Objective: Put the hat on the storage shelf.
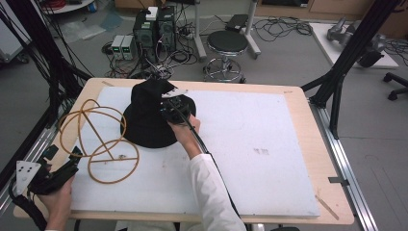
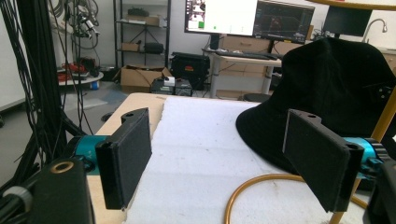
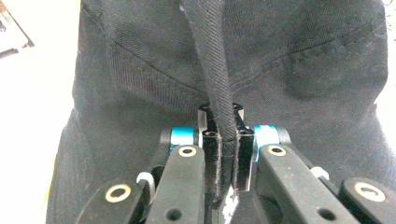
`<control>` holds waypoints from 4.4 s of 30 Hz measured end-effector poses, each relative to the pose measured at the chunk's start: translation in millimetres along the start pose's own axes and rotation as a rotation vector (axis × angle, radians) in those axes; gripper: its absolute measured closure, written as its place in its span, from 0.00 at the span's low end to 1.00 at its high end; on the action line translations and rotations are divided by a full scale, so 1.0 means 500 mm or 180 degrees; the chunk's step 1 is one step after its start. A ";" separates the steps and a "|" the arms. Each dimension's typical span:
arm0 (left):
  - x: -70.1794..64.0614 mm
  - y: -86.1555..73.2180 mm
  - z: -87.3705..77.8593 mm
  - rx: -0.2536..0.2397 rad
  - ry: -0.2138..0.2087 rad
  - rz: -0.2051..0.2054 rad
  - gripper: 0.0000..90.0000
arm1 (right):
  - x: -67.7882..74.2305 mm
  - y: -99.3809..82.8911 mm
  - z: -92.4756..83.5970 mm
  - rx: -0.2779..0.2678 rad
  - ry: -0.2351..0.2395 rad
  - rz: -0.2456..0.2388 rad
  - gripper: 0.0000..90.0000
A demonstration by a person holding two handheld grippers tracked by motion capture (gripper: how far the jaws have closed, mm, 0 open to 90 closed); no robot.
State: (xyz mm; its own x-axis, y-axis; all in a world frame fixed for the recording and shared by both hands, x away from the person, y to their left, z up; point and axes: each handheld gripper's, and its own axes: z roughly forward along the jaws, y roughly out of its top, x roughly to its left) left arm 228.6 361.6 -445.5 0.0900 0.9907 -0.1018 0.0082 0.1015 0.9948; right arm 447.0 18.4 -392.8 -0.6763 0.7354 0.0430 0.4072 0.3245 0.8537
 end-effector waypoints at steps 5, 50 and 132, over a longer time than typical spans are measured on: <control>0.000 -0.001 0.001 0.0004 -0.0002 -0.0006 0.26 | -0.001 -0.001 -0.007 -0.0056 -0.0029 0.0026 0.96; -0.003 -0.001 0.000 -0.0003 -0.0020 -0.0010 0.26 | -0.010 0.090 -0.347 -0.1957 0.0143 -0.0008 0.96; 0.001 0.002 -0.001 -0.0059 -0.0006 -0.0083 0.27 | 0.227 0.126 -0.199 -0.1127 0.1444 -0.0415 0.95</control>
State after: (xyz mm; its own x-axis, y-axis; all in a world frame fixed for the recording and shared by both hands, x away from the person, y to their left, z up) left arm 227.9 362.4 -444.6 0.0918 0.9876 -0.1277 -0.0079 0.1289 0.9916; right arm 334.8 63.2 -282.5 -0.9338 0.3494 0.0771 0.1259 0.1194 0.9848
